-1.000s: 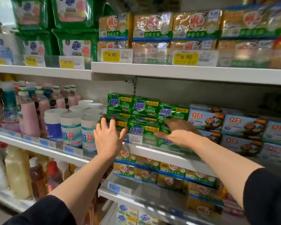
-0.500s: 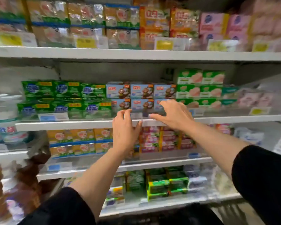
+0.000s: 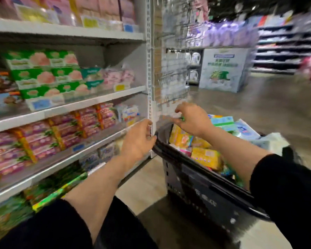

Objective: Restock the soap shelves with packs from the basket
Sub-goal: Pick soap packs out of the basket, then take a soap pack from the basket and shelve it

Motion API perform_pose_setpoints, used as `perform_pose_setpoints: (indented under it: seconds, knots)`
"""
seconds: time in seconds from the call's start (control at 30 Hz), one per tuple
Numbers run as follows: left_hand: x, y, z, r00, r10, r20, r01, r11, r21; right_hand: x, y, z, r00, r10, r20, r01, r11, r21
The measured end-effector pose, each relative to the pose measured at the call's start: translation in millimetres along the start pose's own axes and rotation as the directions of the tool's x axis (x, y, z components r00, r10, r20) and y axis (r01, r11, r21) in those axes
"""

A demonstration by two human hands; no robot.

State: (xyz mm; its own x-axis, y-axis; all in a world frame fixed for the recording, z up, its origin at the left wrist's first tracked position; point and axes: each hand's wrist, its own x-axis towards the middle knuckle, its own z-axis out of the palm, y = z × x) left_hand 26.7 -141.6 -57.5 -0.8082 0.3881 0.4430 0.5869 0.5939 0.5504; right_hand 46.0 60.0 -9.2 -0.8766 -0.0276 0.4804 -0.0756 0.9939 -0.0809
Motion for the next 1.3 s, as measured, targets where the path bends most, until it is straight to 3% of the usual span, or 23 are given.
perform_pose_setpoints:
  seconds: [0.27, 0.43, 0.5, 0.6, 0.67, 0.73, 0.83, 0.9, 0.97, 1.03, 1.1, 1.17, 1.3]
  knots:
    - [-3, 25, 123, 0.975, 0.068, 0.213, -0.062, 0.998, -0.032, -93, 139, 16, 0.922, 0.386, -0.015, -0.386, 0.922, -0.017]
    - [7, 47, 171, 0.941, 0.175, 0.289, -0.166, 0.985, -0.054, -146, 195, 26, 0.760, 0.647, -0.069, -0.648, 0.743, -0.166]
    - [16, 58, 182, 0.932, 0.224, 0.286, -0.206, 0.974, -0.091, -159, 210, 30, 0.700, 0.713, -0.031, -0.712, 0.696, -0.093]
    - [31, 75, 197, 0.914, 0.268, 0.306, -0.247, 0.963, -0.108, -166, 224, 38, 0.672, 0.740, -0.027, -0.731, 0.669, 0.135]
    - [41, 83, 208, 0.898, 0.278, 0.340, -0.252, 0.960, -0.119, -165, 229, 41, 0.603, 0.797, -0.045, -0.761, 0.591, 0.267]
    - [47, 91, 219, 0.885, 0.283, 0.370, -0.249, 0.959, -0.138, -163, 232, 42, 0.567, 0.823, -0.035, -0.780, 0.550, 0.298]
    - [48, 101, 233, 0.885, 0.257, 0.389, -0.184, 0.959, -0.214, -167, 231, 42, 0.575, 0.810, -0.114, -0.732, 0.572, 0.370]
    - [48, 103, 240, 0.889, 0.227, 0.398, -0.118, 0.953, -0.280, -171, 227, 40, 0.588, 0.794, -0.156, -0.614, 0.564, 0.552]
    - [51, 100, 242, 0.898, 0.163, 0.409, -0.001, 0.930, -0.368, -172, 220, 32, 0.588, 0.806, -0.072, -0.407, 0.371, 0.835]
    - [53, 99, 239, 0.882, 0.075, 0.465, 0.182, 0.856, -0.483, -173, 214, 23, 0.631, 0.772, 0.078, -0.299, 0.149, 0.942]
    - [54, 102, 236, 0.845, 0.047, 0.532, 0.319, 0.755, -0.573, -175, 215, 20, 0.706, 0.689, 0.164, -0.331, 0.117, 0.936]
    - [54, 103, 234, 0.826, 0.056, 0.561, 0.371, 0.695, -0.615, -174, 214, 21, 0.764, 0.604, 0.229, -0.392, 0.152, 0.907]
    - [53, 95, 238, 0.807, 0.086, 0.585, 0.320, 0.768, -0.555, -172, 210, 24, 0.800, 0.468, 0.376, -0.510, 0.199, 0.837]
